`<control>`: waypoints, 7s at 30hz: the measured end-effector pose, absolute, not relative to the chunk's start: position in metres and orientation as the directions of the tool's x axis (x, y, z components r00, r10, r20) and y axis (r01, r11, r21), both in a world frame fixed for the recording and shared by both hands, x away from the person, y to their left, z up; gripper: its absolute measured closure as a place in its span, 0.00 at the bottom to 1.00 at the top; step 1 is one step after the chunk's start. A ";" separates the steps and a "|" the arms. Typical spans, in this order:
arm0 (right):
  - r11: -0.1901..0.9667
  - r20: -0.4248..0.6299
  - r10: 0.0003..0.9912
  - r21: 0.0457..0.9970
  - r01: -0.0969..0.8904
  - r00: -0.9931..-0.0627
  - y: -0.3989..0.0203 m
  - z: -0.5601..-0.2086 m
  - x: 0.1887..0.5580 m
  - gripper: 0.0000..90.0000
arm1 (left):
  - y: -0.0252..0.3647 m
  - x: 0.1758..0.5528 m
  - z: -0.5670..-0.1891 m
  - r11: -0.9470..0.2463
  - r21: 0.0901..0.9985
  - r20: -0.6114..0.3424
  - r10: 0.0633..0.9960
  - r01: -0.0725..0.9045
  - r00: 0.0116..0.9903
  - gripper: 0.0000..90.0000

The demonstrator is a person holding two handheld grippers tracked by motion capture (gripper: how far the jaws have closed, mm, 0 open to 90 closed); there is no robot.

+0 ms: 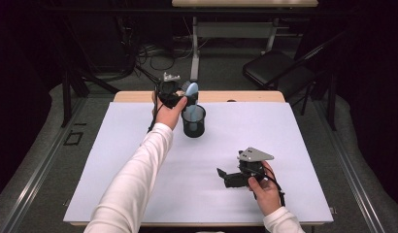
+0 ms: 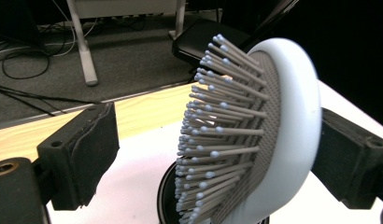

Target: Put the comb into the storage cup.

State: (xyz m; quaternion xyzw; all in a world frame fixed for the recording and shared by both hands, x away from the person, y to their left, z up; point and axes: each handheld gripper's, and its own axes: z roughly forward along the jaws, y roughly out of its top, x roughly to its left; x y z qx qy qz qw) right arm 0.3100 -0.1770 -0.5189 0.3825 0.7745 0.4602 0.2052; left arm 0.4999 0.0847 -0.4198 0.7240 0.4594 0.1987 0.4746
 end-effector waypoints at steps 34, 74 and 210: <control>0.284 0.031 0.787 0.869 0.406 -0.617 -0.176 -0.519 0.310 0.00 | 0.087 0.499 -0.417 -0.132 0.862 -0.161 0.844 0.489 0.511 0.01; 0.264 0.037 0.799 0.875 0.406 -0.600 -0.179 -0.517 0.311 0.00 | 0.095 0.489 -0.401 -0.168 0.852 -0.165 0.814 0.497 0.558 0.01; 0.270 0.050 0.781 0.872 0.409 -0.622 -0.185 -0.518 0.313 0.00 | 0.212 0.335 -0.493 -0.215 0.875 -0.178 0.691 0.434 0.701 0.02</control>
